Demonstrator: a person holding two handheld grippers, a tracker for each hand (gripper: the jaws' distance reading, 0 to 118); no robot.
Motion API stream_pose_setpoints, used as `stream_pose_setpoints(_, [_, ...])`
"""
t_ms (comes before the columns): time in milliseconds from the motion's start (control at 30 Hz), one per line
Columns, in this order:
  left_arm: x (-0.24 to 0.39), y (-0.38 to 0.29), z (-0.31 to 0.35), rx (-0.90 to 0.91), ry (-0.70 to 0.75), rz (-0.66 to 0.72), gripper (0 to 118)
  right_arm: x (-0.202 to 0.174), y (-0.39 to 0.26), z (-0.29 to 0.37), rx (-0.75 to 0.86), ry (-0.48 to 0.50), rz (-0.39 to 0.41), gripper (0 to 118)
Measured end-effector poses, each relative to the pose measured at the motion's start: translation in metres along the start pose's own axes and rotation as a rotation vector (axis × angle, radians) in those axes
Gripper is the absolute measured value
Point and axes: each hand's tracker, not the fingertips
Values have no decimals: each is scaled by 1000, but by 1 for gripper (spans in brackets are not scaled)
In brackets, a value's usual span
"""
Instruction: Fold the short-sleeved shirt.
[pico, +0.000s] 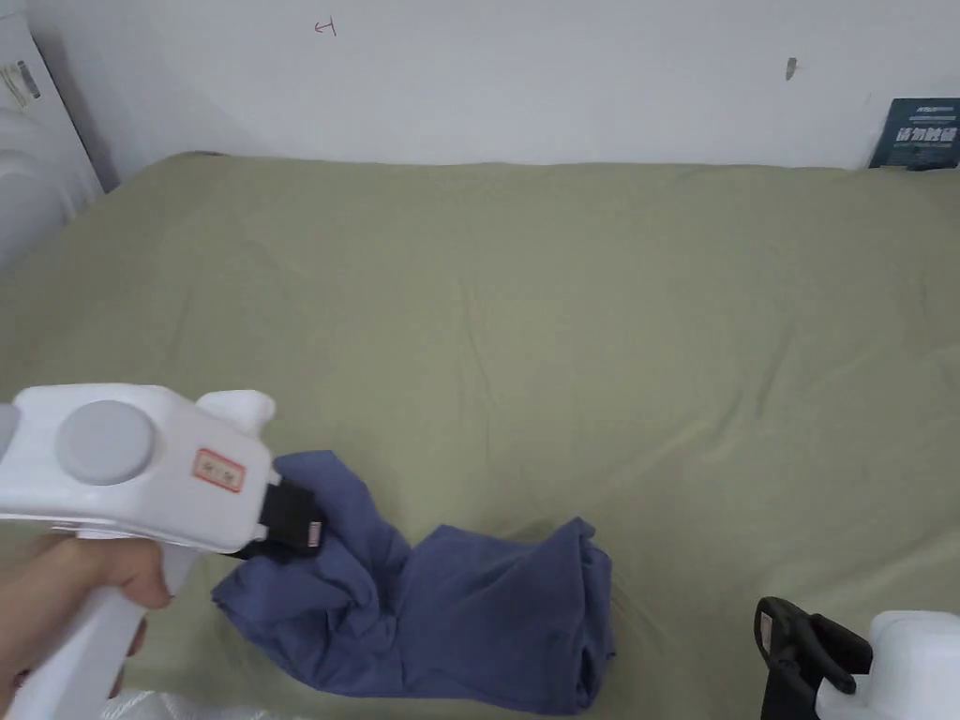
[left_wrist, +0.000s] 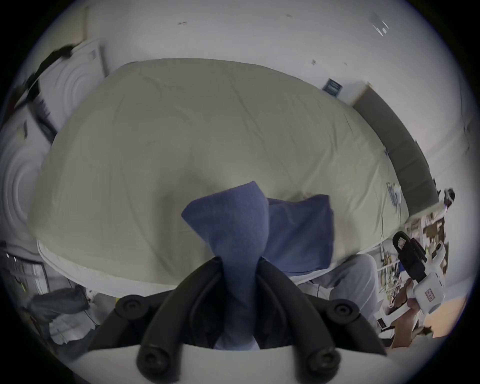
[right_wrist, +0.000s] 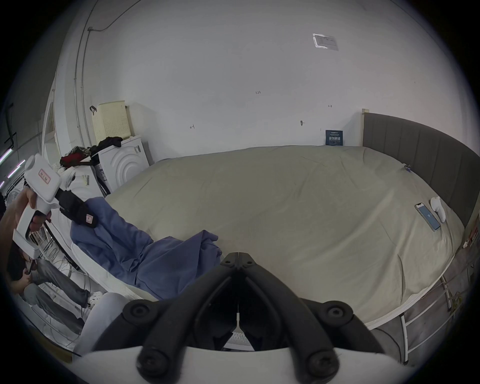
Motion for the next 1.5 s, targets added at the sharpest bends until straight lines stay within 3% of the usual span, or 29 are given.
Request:
stream_pose_setpoints(233, [97,7,-75,-108,31,-102,10,23,-6,13,8,-40,-54,2])
stream_pose_setpoints(267, [108,8,-89,-113,50,-118,15,26,-7,16,9,-53,-61,2])
stream_pose_setpoints(300, [120,8,-103,-114,48,-124,30,29,-8,18,14,-66,-61,2])
stream_pose_setpoints(333, [128,7,-113,-113,47,-127,61,33,-8,20,16,-76,-66,2])
stream_pose_setpoints(367, [132,7,-124,-96,33,-117,104,37,-8,23,13,-86,-82,2])
stream_pose_setpoints(400, [133,8,-131,-95,1,-108,117,42,-9,25,13,-90,-98,2])
stream_pose_setpoints(567, [121,7,-102,-29,-147,-17,117,55,-11,31,7,-123,-115,2])
stream_pose_setpoints(633, [107,5,-85,-16,-212,21,113,56,-13,26,-2,-125,-127,2])
stream_pose_setpoints(667, [93,1,-78,25,-254,52,103,56,-14,24,-7,-125,-134,2])
stream_pose_setpoints(700, [78,-4,-75,56,-288,80,86,55,-15,21,-13,-120,-142,2])
stream_pose_setpoints(733, [70,-6,-70,77,-317,109,55,54,-16,18,-19,-113,-145,2])
stream_pose_setpoints(767, [56,-9,-72,81,-362,136,0,51,-16,16,-27,-106,-145,2])
stream_pose_setpoints(933, [35,-19,-125,-44,-507,177,0,39,-17,7,-57,-74,-108,2])
stream_pose_setpoints(1100, [55,-30,-197,-124,-708,189,0,40,-19,4,-98,-85,-95,2])
stream_pose_setpoints(1200, [51,-34,-226,-121,-720,203,0,44,-19,2,-128,-79,-88,2])
stream_pose_setpoints(1367, [49,-30,-191,-88,-738,164,0,39,-15,-12,-172,-32,-69,2])
stream_pose_setpoints(1433, [41,-24,-164,-53,-714,135,0,28,-11,-26,-194,38,-75,2])
stream_pose_setpoints(1500, [25,-21,-129,4,-692,141,0,12,-5,-45,-221,173,-119,2])
